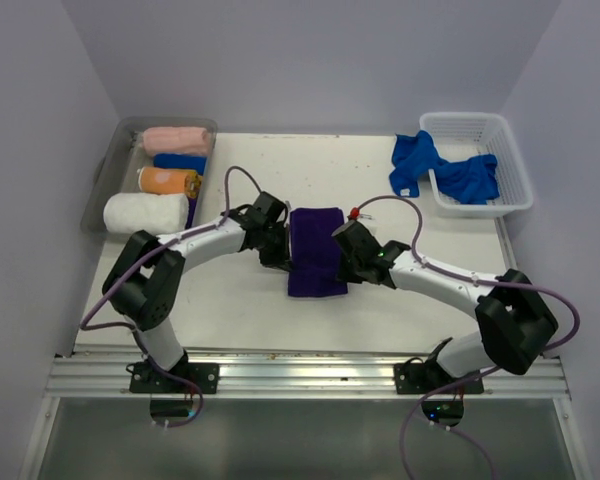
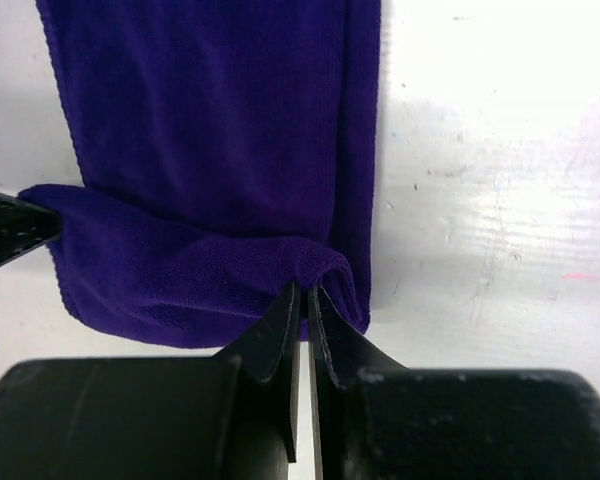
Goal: Roll the towels
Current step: Roll the towel
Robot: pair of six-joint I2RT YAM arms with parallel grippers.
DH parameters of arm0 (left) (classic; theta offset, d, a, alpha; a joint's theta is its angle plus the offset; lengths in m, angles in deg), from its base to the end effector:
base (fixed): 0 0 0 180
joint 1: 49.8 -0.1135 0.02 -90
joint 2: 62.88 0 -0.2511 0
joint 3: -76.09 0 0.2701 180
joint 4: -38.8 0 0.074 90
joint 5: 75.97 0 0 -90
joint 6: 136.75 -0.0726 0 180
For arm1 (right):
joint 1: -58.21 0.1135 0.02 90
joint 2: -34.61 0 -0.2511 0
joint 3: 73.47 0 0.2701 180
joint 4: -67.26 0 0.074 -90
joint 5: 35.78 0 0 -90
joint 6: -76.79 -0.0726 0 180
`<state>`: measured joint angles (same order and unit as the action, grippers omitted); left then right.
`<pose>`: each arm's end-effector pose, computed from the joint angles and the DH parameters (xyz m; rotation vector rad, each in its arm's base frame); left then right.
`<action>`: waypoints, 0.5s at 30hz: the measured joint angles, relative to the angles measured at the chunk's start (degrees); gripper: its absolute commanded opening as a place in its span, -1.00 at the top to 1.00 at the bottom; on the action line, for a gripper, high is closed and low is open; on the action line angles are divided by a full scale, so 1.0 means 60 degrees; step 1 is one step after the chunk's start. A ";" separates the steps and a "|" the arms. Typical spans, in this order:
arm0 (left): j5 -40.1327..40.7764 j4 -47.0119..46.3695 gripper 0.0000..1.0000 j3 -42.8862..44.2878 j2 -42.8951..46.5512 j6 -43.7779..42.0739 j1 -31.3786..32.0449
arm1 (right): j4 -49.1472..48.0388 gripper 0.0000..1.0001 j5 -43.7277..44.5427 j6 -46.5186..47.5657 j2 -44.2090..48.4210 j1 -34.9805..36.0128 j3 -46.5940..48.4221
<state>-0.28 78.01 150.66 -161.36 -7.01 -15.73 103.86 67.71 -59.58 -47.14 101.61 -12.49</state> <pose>0.2958 -0.2217 0.1236 -0.0552 2.8342 -0.6910 0.2401 0.2038 0.1444 0.1549 2.5559 0.3142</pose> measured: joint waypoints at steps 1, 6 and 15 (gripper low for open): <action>0.0029 0.0004 0.95 0.0106 -0.0138 -0.0018 0.0000 | -0.0062 0.75 0.0007 0.0022 -0.0076 -0.0015 0.0073; 0.0197 0.0117 0.42 0.0477 -0.0605 -0.0102 0.0000 | -0.0157 0.04 0.0168 0.0131 -0.0160 -0.0142 0.0273; 0.1370 0.0725 0.20 0.0929 -0.0160 -0.0229 0.0000 | -0.0135 0.75 0.0353 0.0186 0.1191 -0.0153 0.0255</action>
<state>7.94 82.36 156.24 -162.32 -8.38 -15.73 103.05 69.83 -58.46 -39.99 100.69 -10.96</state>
